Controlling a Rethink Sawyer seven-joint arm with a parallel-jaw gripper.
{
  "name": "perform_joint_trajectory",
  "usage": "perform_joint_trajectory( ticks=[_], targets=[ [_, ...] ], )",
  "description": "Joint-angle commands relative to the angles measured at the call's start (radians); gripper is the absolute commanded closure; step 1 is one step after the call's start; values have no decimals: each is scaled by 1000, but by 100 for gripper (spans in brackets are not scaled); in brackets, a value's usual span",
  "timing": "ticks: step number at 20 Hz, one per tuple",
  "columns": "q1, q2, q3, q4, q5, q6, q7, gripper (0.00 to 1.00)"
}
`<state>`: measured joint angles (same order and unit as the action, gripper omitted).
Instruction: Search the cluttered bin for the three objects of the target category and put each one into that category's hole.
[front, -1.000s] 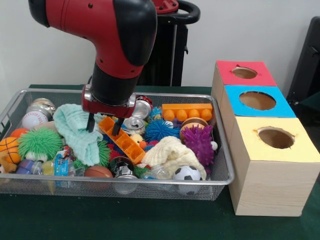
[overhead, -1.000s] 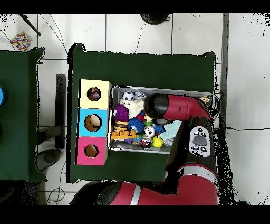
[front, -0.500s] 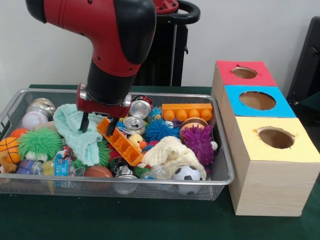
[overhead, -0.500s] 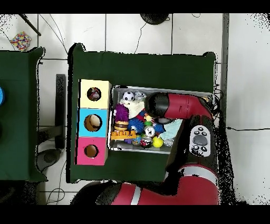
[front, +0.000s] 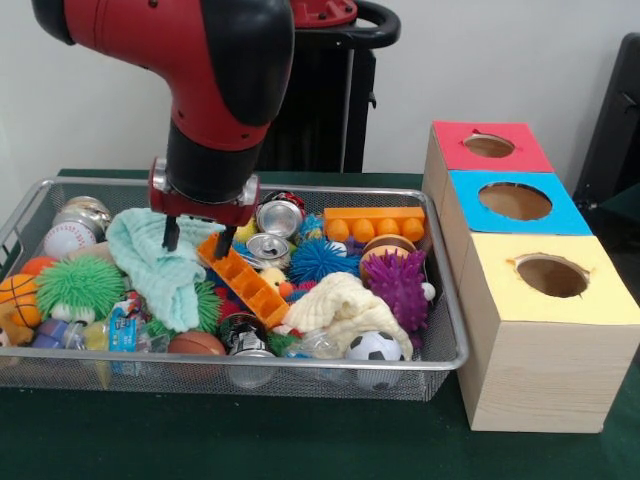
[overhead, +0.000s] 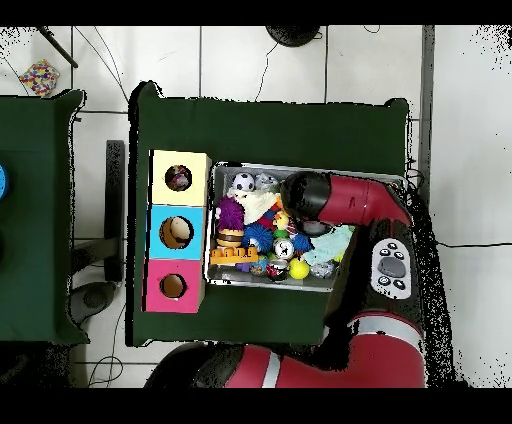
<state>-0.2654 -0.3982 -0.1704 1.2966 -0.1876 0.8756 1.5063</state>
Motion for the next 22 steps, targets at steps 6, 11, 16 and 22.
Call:
perform_joint_trajectory(
  ticks=[6, 11, 16, 22],
  targets=[
    [-22, -9, 90, 38, 239, 274, 251, 0],
    [-14, -14, 84, 70, 312, 256, 275, 0],
    [1, -32, 72, 144, 397, 205, 316, 0],
    [-15, -3, 123, 231, 485, 138, 265, 0]
  ],
)
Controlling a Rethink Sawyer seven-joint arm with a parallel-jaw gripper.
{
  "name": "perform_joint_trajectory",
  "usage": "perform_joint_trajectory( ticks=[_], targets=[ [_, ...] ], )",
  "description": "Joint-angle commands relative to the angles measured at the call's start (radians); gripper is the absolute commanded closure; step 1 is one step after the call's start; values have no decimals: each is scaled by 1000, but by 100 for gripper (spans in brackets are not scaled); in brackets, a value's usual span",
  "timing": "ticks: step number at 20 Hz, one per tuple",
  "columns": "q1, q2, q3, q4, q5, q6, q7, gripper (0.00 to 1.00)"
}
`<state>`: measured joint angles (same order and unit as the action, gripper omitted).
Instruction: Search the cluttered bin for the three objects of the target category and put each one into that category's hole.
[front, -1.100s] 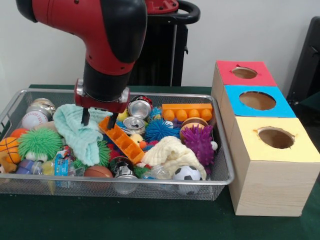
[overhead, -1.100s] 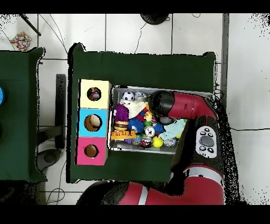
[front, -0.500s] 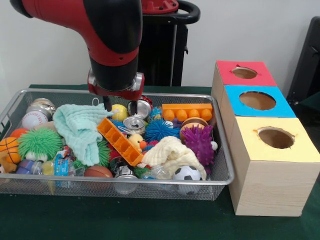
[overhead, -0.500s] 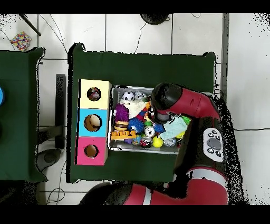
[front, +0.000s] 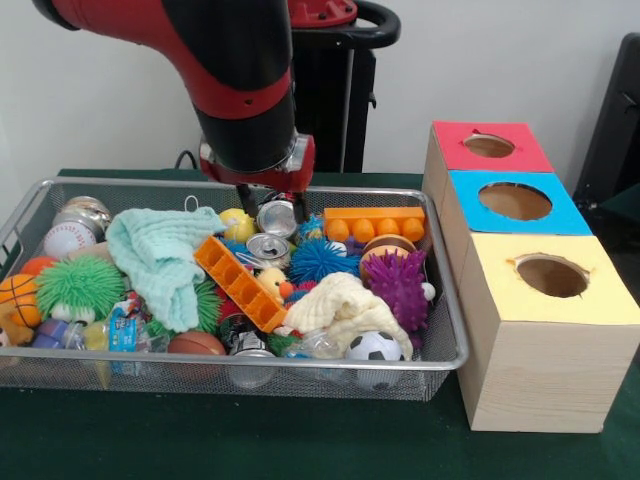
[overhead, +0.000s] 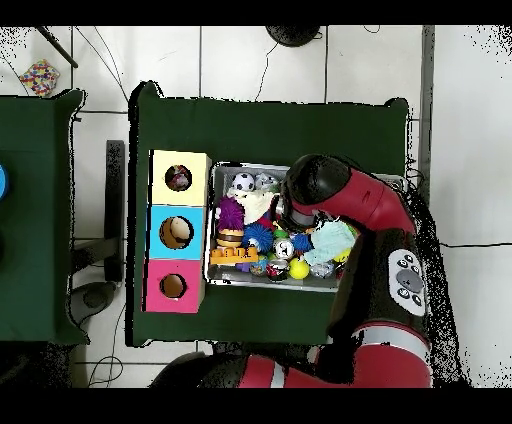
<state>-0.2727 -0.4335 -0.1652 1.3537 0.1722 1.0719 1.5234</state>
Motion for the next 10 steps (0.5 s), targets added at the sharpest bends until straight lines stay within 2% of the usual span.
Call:
perform_joint_trajectory(
  ticks=[1, 10],
  targets=[
    [-7, 40, 121, 181, 140, -66, 245, 0],
    [3, 61, 128, 234, 197, -98, 199, 0]
  ],
)
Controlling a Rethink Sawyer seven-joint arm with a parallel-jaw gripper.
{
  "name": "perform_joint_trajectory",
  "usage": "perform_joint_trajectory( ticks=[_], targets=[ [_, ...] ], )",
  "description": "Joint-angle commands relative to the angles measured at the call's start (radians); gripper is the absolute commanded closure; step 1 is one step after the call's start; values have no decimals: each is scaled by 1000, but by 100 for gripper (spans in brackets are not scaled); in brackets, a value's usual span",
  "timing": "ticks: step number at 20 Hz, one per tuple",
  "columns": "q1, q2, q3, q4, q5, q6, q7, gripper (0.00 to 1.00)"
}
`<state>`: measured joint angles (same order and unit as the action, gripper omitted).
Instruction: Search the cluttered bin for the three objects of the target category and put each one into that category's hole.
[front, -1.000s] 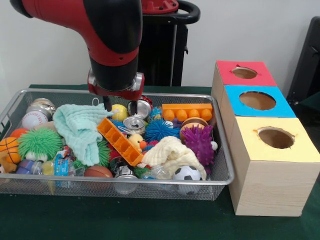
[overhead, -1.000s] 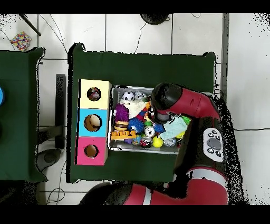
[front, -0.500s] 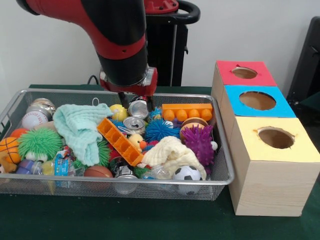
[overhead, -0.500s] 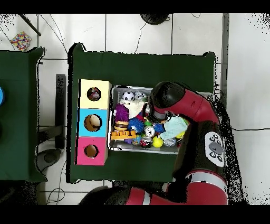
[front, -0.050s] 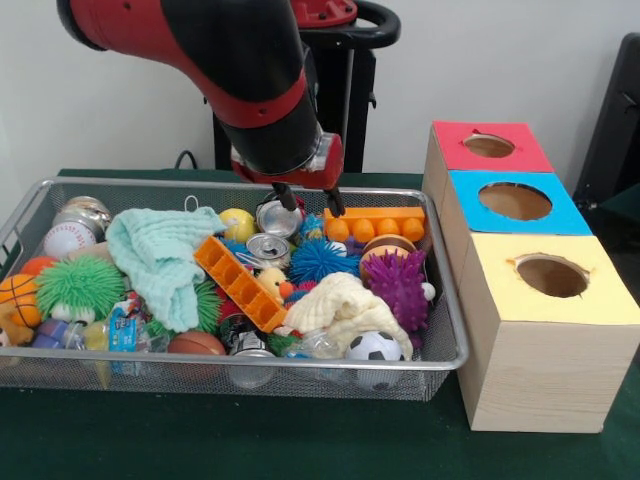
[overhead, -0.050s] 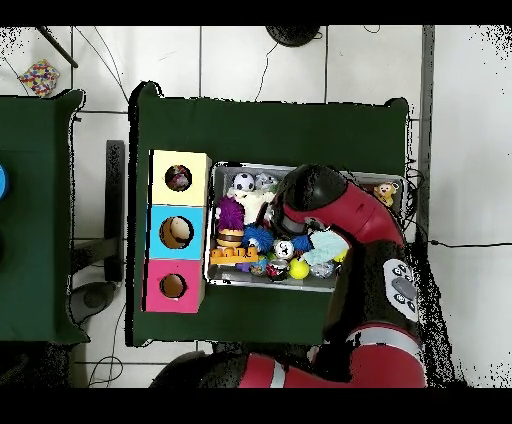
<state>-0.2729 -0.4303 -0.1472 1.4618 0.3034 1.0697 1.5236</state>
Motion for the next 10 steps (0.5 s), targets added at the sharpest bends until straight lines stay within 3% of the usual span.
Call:
perform_joint_trajectory(
  ticks=[1, 8, 10],
  targets=[
    [5, 60, 111, 128, 67, -98, 193, 0],
    [9, 92, 87, 81, -23, -112, 125, 0],
    [26, 103, 47, 42, -93, -108, 99, 0]
  ],
)
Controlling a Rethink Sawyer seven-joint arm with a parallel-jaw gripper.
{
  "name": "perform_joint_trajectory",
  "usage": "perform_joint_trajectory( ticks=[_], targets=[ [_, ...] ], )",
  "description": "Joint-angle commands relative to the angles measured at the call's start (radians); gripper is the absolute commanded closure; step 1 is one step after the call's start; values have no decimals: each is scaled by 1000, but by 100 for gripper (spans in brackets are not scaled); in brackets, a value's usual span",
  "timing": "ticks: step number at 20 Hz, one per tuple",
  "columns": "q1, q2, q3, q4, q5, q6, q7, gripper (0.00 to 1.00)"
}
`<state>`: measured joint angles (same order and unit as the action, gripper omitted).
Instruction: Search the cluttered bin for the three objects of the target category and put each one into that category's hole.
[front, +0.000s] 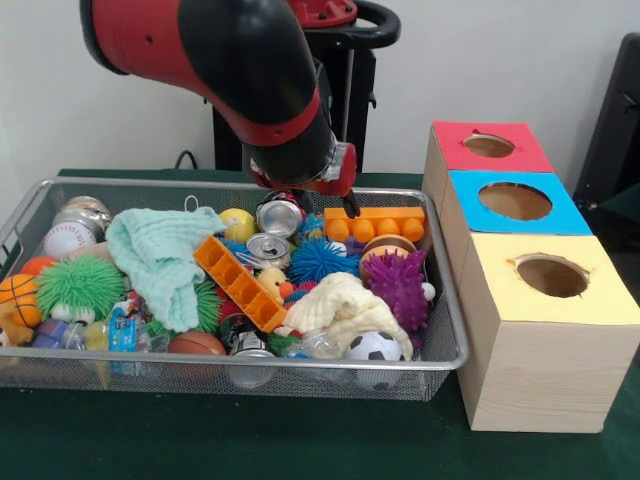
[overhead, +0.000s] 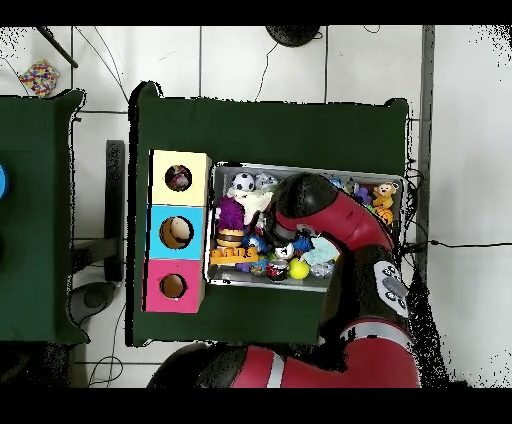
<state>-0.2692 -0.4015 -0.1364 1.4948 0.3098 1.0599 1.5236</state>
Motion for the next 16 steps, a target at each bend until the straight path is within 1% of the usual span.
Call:
perform_joint_trajectory(
  ticks=[1, 4, 5, 8, 9, 10, 11, 13, 15, 16],
  targets=[
    [35, 66, 12, -17, -145, -84, 80, 0],
    [54, 68, -58, -101, -283, -72, 23, 0],
    [54, 69, -66, -115, -304, -75, 26, 0],
    [33, 76, -41, -138, -319, -123, 41, 0],
    [35, 72, -40, -143, -340, -127, 32, 0],
    [40, 67, -48, -160, -378, -120, 21, 0],
    [47, 62, -60, -180, -425, -124, 9, 0],
    [80, 64, -116, -227, -502, -109, 30, 0],
    [108, 71, -164, -270, -562, -83, 61, 0],
    [115, 72, -173, -283, -583, -79, 62, 0]
  ],
)
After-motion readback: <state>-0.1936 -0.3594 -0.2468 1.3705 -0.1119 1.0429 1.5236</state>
